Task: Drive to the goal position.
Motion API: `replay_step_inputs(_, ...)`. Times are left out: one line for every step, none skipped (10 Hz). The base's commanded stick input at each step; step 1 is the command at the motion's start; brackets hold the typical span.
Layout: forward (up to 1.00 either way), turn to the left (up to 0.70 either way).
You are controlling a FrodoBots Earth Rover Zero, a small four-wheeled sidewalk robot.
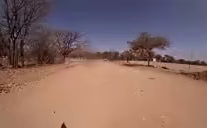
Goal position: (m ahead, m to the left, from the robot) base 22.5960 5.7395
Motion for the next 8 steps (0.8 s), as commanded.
replay_step_inputs(1.00,0.00)
replay_step_inputs(1.00,0.00)
replay_step_inputs(1.00,0.00)
replay_step_inputs(1.00,0.00)
replay_step_inputs(1.00,0.00)
replay_step_inputs(1.00,0.00)
replay_step_inputs(1.00,0.00)
replay_step_inputs(1.00,0.00)
